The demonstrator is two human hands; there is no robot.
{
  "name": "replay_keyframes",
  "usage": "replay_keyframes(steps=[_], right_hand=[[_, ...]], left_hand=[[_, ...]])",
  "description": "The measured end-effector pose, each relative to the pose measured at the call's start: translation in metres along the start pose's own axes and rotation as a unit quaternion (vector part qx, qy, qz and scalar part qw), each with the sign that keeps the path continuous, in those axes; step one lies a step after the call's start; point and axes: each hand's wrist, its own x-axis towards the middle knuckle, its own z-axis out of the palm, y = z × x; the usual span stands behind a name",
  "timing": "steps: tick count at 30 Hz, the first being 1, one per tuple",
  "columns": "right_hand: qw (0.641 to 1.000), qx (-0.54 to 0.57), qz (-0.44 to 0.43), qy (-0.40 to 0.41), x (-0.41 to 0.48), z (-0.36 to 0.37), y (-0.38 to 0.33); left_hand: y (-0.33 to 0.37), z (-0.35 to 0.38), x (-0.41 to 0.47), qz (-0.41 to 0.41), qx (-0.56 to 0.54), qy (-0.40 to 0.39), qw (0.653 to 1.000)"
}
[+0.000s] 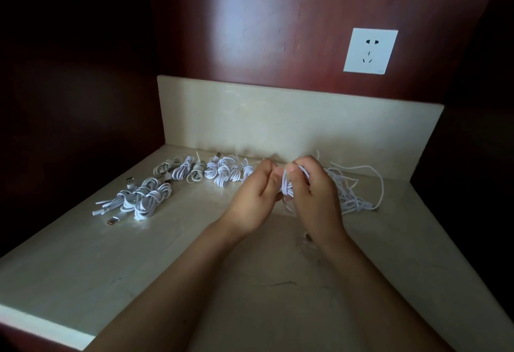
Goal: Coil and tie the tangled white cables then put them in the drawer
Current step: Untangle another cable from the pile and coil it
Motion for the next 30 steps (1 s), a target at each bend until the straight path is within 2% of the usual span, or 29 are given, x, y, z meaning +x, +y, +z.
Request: replay_keyframes(steps=[2,5,8,12,14,15,17,19,20,26,28,30], right_hand=[[1.000,0.020,0.003,0.019,0.002,-0.001,0.000],[0.998,0.050,0.019,0.027,0.003,-0.002,0.001],[0.998,0.051,0.015,0.038,0.002,-0.002,0.002],[0.997,0.064,0.020,0.041,0.004,-0.001,0.000],[0.992,0.110,0.049,0.027,0.006,-0.003,-0.004],[0.983,0.166,0.084,0.007,0.007,-0.005,-0.006],[0.937,0.293,0.173,-0.077,0.008,-0.009,-0.010],[0.896,0.358,0.222,-0.143,0.010,-0.012,-0.011],[0.889,0.364,0.231,-0.155,0.010,-0.012,-0.011],[0.934,0.232,0.198,-0.185,-0.003,0.001,-0.012],[0.955,0.147,0.143,-0.214,-0.007,0.006,-0.012],[0.961,0.074,0.085,-0.251,-0.009,0.008,-0.015]], left_hand=[[0.008,0.000,0.002,-0.039,-0.080,-0.026,0.996],[0.017,-0.006,0.005,-0.085,-0.093,-0.064,0.990],[0.018,-0.008,0.004,-0.157,-0.103,-0.050,0.981],[0.017,-0.002,0.005,-0.124,-0.137,-0.003,0.983],[0.017,-0.006,0.007,-0.087,-0.140,0.007,0.986],[0.017,-0.009,0.008,-0.070,-0.138,0.009,0.988],[0.018,-0.013,0.008,-0.052,-0.149,0.014,0.987],[0.018,-0.014,0.009,-0.050,-0.174,0.022,0.983],[0.018,-0.014,0.009,-0.049,-0.185,0.027,0.981],[0.014,-0.016,0.013,-0.068,-0.188,0.113,0.973],[0.003,-0.019,0.015,-0.056,-0.128,0.145,0.979],[-0.008,-0.022,0.016,-0.031,-0.046,0.154,0.986]])
